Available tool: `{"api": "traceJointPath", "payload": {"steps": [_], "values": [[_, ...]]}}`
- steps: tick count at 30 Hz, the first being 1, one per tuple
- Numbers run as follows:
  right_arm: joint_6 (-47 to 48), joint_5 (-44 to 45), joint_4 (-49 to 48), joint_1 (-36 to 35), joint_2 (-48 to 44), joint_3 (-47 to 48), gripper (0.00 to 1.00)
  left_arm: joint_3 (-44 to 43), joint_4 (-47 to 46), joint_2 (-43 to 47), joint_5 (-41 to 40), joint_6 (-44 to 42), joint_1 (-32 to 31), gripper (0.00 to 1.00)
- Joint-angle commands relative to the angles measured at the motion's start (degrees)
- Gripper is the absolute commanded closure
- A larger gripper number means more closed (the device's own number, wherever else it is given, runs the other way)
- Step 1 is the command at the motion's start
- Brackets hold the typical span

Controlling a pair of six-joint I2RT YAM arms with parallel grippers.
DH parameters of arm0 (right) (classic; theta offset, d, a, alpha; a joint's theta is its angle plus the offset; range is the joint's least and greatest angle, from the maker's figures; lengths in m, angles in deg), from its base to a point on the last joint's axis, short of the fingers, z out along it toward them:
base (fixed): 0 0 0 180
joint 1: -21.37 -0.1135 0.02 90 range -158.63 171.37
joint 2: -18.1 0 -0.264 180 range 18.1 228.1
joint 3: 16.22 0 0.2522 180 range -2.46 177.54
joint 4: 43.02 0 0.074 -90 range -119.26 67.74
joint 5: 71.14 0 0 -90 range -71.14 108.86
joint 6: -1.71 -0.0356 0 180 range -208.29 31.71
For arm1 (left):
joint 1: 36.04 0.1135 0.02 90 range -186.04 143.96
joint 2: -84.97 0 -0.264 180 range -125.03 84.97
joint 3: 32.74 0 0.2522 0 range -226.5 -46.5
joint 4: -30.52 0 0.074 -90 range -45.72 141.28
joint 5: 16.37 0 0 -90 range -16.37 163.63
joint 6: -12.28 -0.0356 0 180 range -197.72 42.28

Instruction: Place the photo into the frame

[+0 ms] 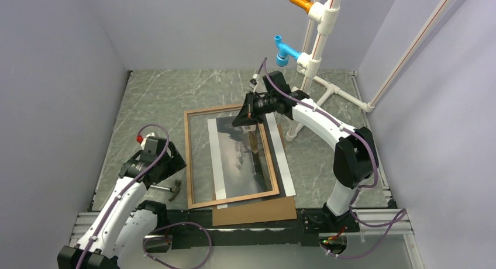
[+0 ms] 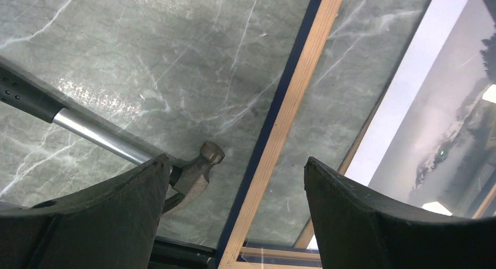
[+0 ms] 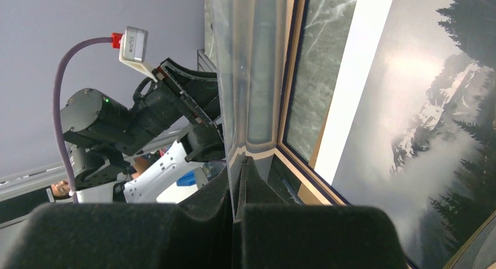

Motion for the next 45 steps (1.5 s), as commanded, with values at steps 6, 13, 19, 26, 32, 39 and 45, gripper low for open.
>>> {"api": "traceJointPath", "payload": {"steps": [6,13,19,26,32,39,45], "values": [[-1.2,-3.06,-4.57,0.0,1.24,1.12,1.0,-1.61,-0.31,-0.97,-0.42,-1.01,0.31,0.13],[-1.11,-2.72,-4.22,0.13,0.0,0.91,1.0,-1.61,-0.36,-0.92,-0.49,-1.0,0.32,0.13],[-1.8,-2.24,-5.02,0.17,-1.72,-0.58,1.0,-1.79,-0.34,-1.17,-0.02,-1.52,0.36,0.13],[-2.05,-2.39,-5.52,0.15,-2.62,-2.14,1.0,-1.7,-0.63,-1.61,0.31,-1.53,0.32,0.13],[-1.84,-2.39,-5.48,0.15,-3.09,-2.67,1.0,-1.19,-1.05,-1.64,0.6,-1.34,0.32,0.13],[-1.61,-2.18,-4.86,0.15,-3.21,-2.41,1.0,-1.26,-1.25,-1.38,0.96,-1.7,0.32,0.12],[-1.31,-1.87,-4.21,0.15,-4.16,-2.48,1.0,-1.33,-1.47,-1.35,1.04,-1.97,0.32,0.11]]}}
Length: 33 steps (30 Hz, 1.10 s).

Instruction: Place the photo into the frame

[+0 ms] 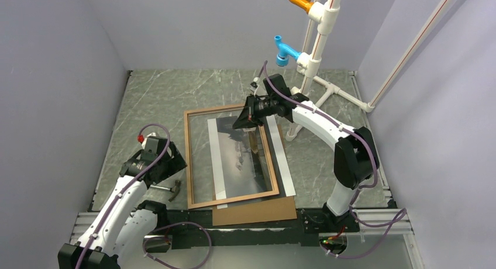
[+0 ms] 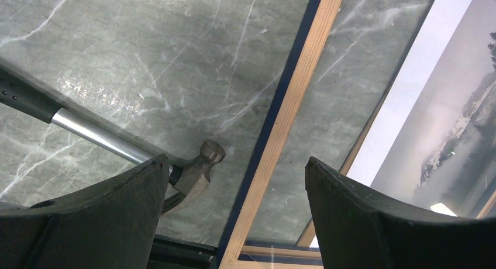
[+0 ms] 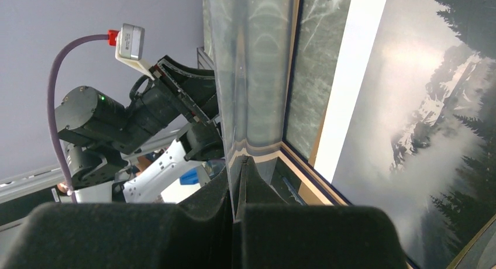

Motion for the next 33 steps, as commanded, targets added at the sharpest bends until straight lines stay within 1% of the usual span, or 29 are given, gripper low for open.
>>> {"api": "traceJointPath", "payload": {"steps": [1,14,27,33], "values": [[-0.16,-1.03,-1.67,0.13,-4.37,0.4,1.0,-1.35,-1.35,0.24,0.55,-1.18,0.32,0.11],[0.33,-0.95,-0.97,0.39,-4.77,0.46,1.0,-1.44,-1.5,0.14,0.8,-1.52,0.32,0.1],[-0.89,-2.15,-2.9,0.89,-4.84,-1.36,1.0,-1.44,-1.63,-0.1,0.7,-1.65,0.32,0.1],[-1.02,-2.17,-2.47,0.93,-4.66,-0.69,1.0,-1.44,-1.59,-0.2,0.54,-1.62,0.32,0.1]]}}
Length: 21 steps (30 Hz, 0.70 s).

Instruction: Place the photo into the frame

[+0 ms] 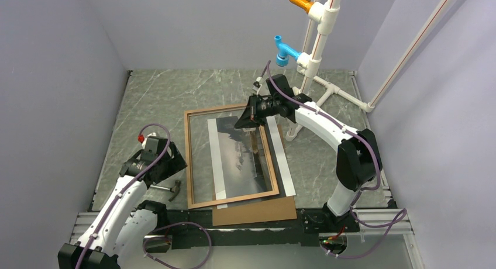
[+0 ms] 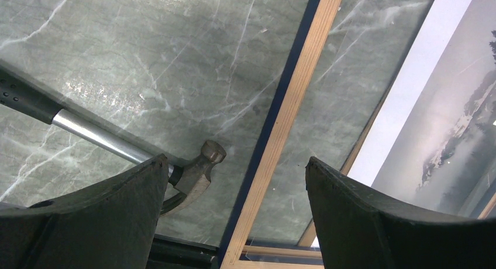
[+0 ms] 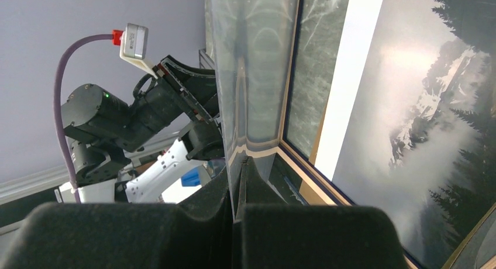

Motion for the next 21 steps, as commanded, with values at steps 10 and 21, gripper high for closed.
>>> {"api": "traceJointPath", "payload": {"steps": [10,21], "values": [[-1.43,-2.65,-3.57,0.19,-3.58,-1.14,1.0,-1.35,-1.69,-0.68,0.68,-1.22,0.32,0.1],[-0.96,-3.08,-4.22,0.17,-2.09,-1.88,1.0,-1.27,-1.96,-1.18,0.77,-1.36,0.32,0.1]]}}
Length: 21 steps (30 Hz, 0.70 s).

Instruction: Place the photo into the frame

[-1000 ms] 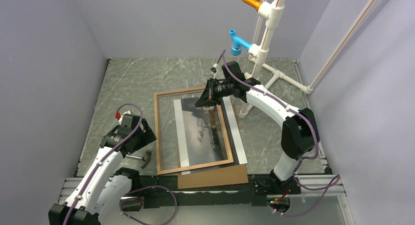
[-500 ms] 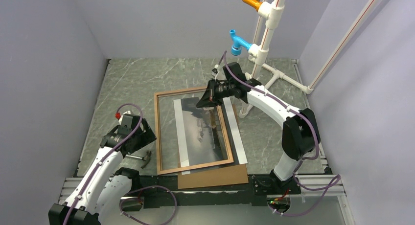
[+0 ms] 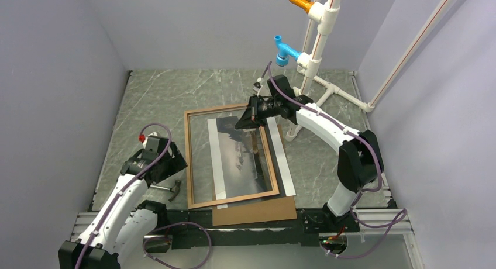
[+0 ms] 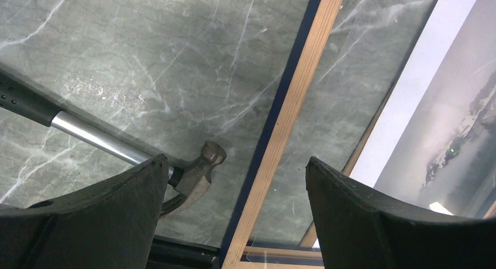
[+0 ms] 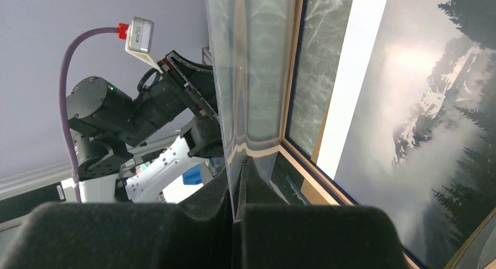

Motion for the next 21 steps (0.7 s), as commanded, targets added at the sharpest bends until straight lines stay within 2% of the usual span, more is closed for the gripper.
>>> {"api": "traceJointPath", "payload": {"steps": [1,12,21], "values": [[-0.58,-2.58,-3.3,0.03,-0.98,-0.68,1.0,-1.26,-1.52,-0.22,0.58,-0.9,0.32,0.1],[-1.19,-3.48,-5.22,0.13,0.07,-2.17,1.0,-0.38,-2.5,-0.5,0.81,-0.75,0.23,0.1],[-3.95,-6.41,-8.52,0.39,0.54,-2.43,1.0,1.57,-4.92,-1.89,1.67,-0.79,0.23,0.16]]}}
